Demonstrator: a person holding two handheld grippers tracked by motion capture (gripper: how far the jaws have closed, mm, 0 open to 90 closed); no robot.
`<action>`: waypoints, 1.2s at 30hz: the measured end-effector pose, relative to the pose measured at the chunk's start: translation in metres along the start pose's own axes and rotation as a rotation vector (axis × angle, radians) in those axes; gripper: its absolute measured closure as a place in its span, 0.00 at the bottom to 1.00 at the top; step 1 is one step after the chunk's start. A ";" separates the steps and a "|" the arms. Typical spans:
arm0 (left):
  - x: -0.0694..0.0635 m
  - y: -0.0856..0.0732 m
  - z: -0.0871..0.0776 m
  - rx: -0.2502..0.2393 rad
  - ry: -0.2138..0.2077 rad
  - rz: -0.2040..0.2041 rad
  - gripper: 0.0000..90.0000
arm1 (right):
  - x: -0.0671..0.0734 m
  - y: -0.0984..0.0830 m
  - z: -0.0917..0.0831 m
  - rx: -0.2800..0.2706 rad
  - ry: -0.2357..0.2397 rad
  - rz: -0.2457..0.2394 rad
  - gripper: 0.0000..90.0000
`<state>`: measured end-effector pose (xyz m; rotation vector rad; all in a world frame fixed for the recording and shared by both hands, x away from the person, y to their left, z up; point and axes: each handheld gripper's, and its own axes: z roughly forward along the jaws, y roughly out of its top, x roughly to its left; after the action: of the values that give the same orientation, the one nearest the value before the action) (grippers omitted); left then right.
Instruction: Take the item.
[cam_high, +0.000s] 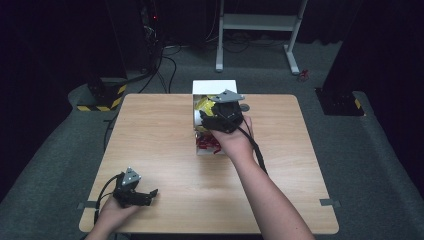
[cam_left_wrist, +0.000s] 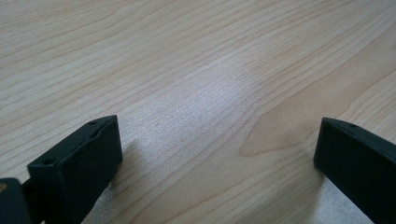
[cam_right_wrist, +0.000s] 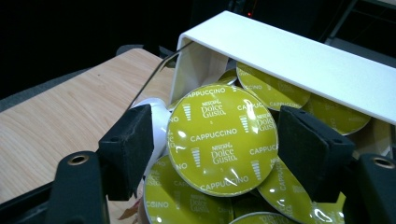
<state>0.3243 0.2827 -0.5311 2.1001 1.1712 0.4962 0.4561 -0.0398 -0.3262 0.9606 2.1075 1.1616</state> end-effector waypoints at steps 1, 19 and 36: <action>0.000 0.000 0.000 0.001 0.000 0.004 0.02 | 0.000 0.000 0.001 0.008 -0.004 0.006 0.32; 0.000 0.000 0.000 0.002 -0.006 -0.003 0.02 | -0.004 -0.003 0.004 0.019 0.011 0.018 0.42; 0.000 0.000 0.000 0.002 -0.001 0.001 0.02 | 0.001 -0.001 -0.021 -0.063 0.027 0.011 0.42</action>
<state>0.3244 0.2823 -0.5309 2.1022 1.1710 0.4947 0.4400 -0.0496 -0.3167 0.9337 2.0760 1.2462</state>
